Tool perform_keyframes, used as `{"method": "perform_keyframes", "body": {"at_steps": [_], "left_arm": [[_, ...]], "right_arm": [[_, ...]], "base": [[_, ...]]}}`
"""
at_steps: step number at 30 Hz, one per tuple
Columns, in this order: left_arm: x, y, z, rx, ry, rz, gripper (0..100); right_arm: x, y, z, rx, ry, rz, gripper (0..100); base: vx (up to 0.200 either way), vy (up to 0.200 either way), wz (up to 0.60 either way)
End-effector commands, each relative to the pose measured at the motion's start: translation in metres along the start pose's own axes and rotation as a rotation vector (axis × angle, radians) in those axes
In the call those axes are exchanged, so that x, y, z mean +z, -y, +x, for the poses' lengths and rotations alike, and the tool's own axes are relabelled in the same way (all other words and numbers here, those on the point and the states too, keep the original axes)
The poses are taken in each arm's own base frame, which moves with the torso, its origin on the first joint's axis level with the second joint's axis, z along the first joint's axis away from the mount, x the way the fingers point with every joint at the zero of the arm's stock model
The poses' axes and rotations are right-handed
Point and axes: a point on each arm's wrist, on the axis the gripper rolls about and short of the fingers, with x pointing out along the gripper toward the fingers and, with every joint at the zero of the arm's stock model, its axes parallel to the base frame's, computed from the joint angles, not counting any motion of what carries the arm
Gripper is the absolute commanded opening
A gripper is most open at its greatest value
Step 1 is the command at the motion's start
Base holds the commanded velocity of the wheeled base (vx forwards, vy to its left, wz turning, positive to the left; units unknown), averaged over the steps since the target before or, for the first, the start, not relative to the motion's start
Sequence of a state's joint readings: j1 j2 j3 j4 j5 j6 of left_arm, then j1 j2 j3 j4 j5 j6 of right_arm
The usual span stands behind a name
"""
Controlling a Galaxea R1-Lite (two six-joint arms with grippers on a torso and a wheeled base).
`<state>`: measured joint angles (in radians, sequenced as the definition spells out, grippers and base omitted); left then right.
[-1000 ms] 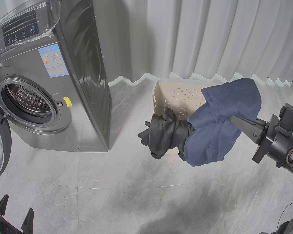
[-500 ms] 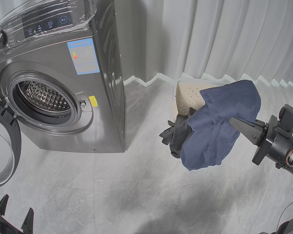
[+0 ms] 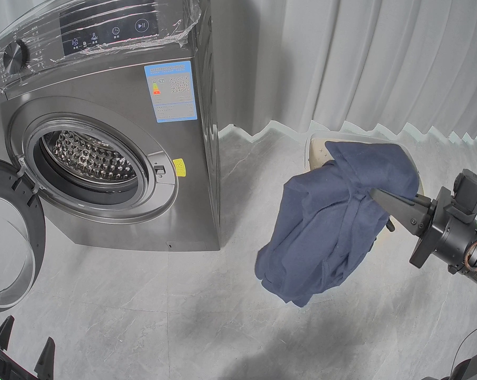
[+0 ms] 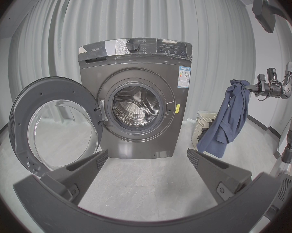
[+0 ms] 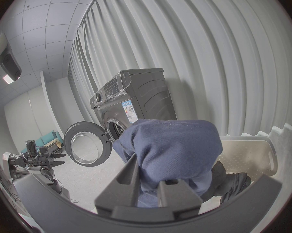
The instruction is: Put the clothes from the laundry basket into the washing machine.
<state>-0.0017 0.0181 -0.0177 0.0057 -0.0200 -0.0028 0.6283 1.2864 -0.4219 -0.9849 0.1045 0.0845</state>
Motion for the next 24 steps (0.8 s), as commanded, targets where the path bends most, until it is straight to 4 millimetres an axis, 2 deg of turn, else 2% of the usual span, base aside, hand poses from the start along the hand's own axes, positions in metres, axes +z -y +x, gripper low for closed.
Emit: {"method": "perform_keyframes", "body": {"at_steps": [1,14,24], "left_arm": [[-0.0049,0.0000,-0.0001,0.000,0.000,0.000,100],[-0.0049,0.0000,-0.0001,0.000,0.000,0.000,100],[-0.0049,0.0000,0.0001,0.000,-0.001,0.000,100]], "right_arm": [[-0.0009,0.0000,0.0003,0.000,-0.004,0.002,0],[-0.0019,0.0004,0.0007,-0.002,-0.008,0.004,0],[-0.0034,0.0025,0.0019,-0.013,-0.015,0.007,0]], "base": [[-0.200,0.000,0.00],[-0.200,0.000,0.00],[0.000,0.000,0.00]]}}
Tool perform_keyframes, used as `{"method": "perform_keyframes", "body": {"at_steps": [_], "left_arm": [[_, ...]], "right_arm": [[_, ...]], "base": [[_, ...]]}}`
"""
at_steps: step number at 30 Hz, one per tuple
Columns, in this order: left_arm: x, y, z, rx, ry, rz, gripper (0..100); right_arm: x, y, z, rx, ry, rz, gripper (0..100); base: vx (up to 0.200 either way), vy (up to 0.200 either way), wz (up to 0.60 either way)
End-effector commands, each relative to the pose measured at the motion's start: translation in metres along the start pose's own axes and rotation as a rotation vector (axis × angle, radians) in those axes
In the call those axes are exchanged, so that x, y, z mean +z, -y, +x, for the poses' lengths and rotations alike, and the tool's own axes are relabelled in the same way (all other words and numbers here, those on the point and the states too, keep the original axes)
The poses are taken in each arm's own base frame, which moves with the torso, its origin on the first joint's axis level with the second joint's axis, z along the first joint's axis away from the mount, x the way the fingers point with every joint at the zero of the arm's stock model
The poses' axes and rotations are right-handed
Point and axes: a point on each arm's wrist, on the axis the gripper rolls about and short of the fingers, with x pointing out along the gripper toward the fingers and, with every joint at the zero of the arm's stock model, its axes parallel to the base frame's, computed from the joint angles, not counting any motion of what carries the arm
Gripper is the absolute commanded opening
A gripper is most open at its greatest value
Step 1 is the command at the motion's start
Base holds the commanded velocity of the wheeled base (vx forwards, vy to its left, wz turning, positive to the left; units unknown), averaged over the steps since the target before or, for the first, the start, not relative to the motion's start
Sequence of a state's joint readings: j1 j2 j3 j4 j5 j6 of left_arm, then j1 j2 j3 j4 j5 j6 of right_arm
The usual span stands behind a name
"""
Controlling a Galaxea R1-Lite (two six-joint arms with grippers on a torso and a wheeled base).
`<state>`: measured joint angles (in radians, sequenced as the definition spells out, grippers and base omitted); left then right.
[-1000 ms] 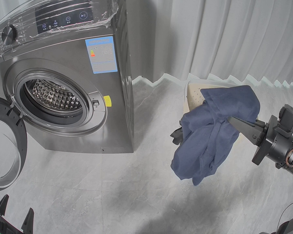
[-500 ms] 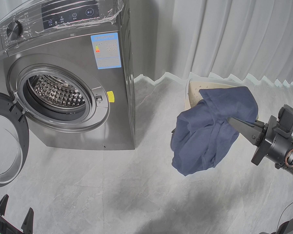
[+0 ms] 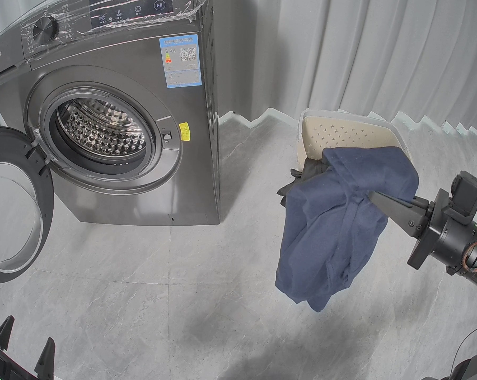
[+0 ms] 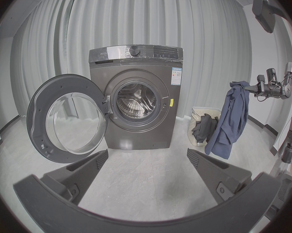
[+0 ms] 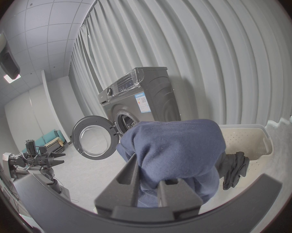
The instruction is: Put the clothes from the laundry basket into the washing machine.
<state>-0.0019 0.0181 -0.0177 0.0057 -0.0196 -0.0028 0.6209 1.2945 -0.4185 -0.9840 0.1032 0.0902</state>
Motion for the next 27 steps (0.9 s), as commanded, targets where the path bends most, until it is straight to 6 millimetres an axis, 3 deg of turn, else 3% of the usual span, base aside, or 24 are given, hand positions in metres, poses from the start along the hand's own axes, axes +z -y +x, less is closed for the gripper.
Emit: {"method": "perform_keyframes", "body": {"at_steps": [1,27], "left_arm": [[-0.0049,0.0000,-0.0001,0.000,0.000,0.000,100],[-0.0049,0.0000,0.0001,0.000,-0.001,0.000,100]], "right_arm": [[-0.0008,0.0007,0.0009,-0.003,-0.003,0.000,0],[-0.0011,0.0011,0.0012,-0.007,-0.005,0.002,0]], "base": [[0.000,0.000,0.00],[0.000,0.192,0.00]]}}
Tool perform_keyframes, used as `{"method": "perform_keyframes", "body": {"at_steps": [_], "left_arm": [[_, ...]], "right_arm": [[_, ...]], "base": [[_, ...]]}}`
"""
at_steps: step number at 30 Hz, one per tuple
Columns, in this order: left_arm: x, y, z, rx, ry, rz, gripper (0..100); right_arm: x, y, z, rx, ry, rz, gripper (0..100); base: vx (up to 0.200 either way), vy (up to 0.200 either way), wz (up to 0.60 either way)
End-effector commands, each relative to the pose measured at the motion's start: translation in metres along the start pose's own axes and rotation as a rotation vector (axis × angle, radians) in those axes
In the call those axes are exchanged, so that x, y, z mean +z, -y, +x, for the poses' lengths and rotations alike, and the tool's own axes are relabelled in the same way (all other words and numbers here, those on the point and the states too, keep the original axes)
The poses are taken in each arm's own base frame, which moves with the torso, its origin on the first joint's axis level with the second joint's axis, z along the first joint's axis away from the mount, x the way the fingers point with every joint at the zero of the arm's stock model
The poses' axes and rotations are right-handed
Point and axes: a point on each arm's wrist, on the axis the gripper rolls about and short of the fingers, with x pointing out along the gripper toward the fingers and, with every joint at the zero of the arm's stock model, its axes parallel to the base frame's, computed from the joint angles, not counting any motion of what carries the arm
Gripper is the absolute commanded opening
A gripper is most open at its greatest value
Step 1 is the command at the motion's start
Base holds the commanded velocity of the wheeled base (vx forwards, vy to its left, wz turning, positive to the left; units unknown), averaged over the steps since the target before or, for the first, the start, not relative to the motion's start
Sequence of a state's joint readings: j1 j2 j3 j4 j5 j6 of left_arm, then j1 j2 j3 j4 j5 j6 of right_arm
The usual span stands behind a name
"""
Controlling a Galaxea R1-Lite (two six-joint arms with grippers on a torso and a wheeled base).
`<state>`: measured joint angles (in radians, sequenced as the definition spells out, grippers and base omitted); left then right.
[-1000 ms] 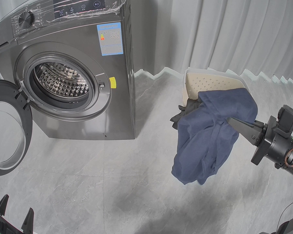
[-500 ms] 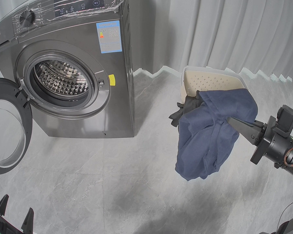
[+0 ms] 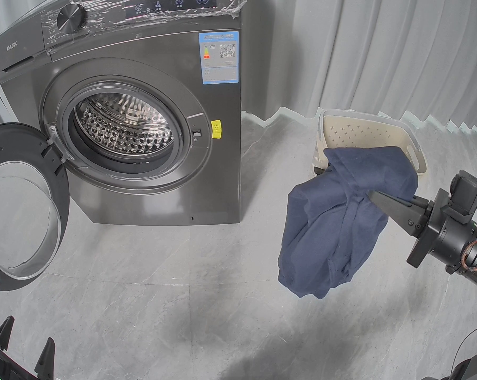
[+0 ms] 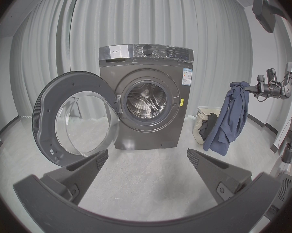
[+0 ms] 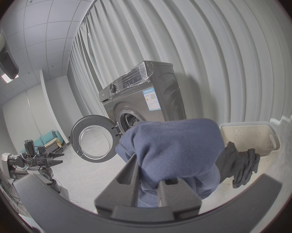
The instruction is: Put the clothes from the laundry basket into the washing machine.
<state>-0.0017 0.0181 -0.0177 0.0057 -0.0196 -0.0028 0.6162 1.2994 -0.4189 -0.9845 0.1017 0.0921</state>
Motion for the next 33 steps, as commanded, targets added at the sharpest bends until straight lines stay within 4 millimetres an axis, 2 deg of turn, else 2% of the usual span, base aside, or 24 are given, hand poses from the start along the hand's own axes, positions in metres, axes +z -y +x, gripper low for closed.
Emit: {"method": "perform_keyframes", "body": {"at_steps": [1,4,14,23,33], "left_arm": [[-0.0049,0.0000,-0.0001,0.000,0.000,0.000,100],[-0.0049,0.0000,-0.0001,0.000,0.000,-0.002,100],[-0.0049,0.0000,-0.0001,0.000,0.000,-0.002,100],[-0.0049,0.0000,-0.0001,0.000,0.000,-0.002,100],[-0.0049,0.0000,-0.0001,0.000,0.000,-0.002,100]], "right_arm": [[-0.0003,0.0000,0.0003,0.000,-0.001,0.000,0],[-0.0003,0.0000,0.0003,0.000,-0.001,0.000,0],[-0.0003,0.0000,0.0003,-0.002,-0.001,0.000,0],[-0.0024,0.0006,0.0011,-0.006,-0.010,0.001,0],[-0.0044,0.0008,0.0007,-0.008,-0.019,0.000,0]], "base": [[0.000,0.200,0.00],[0.000,0.200,0.00],[0.000,0.000,0.00],[-0.200,0.000,0.00],[0.000,0.020,0.00]]}}
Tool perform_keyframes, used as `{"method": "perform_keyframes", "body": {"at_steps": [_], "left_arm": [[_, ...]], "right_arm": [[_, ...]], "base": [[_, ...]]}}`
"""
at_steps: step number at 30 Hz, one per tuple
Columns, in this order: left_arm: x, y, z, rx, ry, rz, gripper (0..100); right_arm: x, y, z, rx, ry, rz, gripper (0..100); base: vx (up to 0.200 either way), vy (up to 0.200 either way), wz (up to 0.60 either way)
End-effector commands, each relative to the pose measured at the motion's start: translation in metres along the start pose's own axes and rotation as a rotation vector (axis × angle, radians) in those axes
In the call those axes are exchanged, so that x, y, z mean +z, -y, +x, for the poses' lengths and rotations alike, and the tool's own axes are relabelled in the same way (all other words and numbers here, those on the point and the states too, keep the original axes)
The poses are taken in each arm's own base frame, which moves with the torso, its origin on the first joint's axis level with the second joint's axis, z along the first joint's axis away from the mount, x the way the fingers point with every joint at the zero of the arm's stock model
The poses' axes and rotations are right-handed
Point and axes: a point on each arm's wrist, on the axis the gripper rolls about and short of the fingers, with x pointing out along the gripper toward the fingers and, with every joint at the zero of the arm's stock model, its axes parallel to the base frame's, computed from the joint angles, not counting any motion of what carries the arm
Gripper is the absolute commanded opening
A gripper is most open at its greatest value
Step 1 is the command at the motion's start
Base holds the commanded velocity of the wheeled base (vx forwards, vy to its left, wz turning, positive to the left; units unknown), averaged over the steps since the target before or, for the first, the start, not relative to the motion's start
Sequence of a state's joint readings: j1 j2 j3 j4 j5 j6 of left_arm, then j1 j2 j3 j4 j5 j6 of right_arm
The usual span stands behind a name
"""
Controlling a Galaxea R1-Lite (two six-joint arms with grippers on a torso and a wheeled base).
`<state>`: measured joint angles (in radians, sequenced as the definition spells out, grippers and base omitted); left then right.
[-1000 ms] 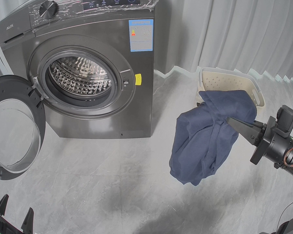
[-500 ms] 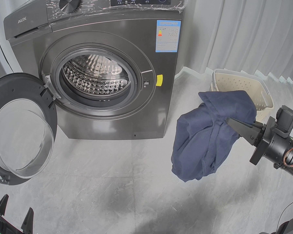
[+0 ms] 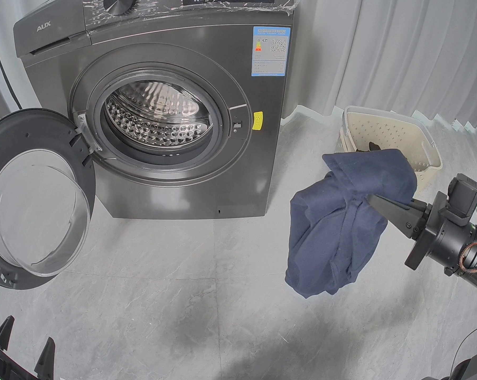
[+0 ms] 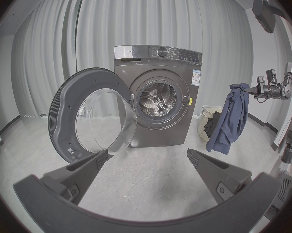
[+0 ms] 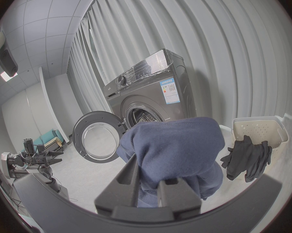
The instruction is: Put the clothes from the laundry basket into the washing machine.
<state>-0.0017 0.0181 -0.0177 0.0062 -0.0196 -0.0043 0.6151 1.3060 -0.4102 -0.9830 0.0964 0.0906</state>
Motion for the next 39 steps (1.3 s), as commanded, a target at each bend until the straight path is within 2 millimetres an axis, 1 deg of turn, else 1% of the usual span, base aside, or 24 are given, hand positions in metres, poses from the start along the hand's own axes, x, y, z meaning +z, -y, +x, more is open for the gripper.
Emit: {"method": "perform_keyframes", "body": {"at_steps": [1,17,26,33,39], "left_arm": [[-0.005,0.000,0.000,0.000,0.000,0.000,100],[-0.005,0.000,0.000,0.001,0.000,0.000,100],[-0.005,0.000,0.000,0.001,0.000,0.000,100],[-0.005,0.000,0.000,0.001,0.000,0.000,100],[-0.005,0.000,0.000,0.001,0.000,0.000,100]], "right_arm": [[0.000,0.000,0.000,0.000,-0.001,0.000,0],[-0.001,0.003,0.004,-0.008,-0.007,-0.002,0],[0.002,0.003,0.008,-0.012,0.004,0.000,0],[0.011,0.002,0.012,-0.012,0.038,0.000,0],[0.012,0.002,0.012,-0.016,0.043,0.001,0]], "base": [[0.000,0.200,0.00],[0.000,0.200,0.00],[0.000,0.000,0.00],[0.000,0.000,0.00],[0.000,0.000,0.00]]}}
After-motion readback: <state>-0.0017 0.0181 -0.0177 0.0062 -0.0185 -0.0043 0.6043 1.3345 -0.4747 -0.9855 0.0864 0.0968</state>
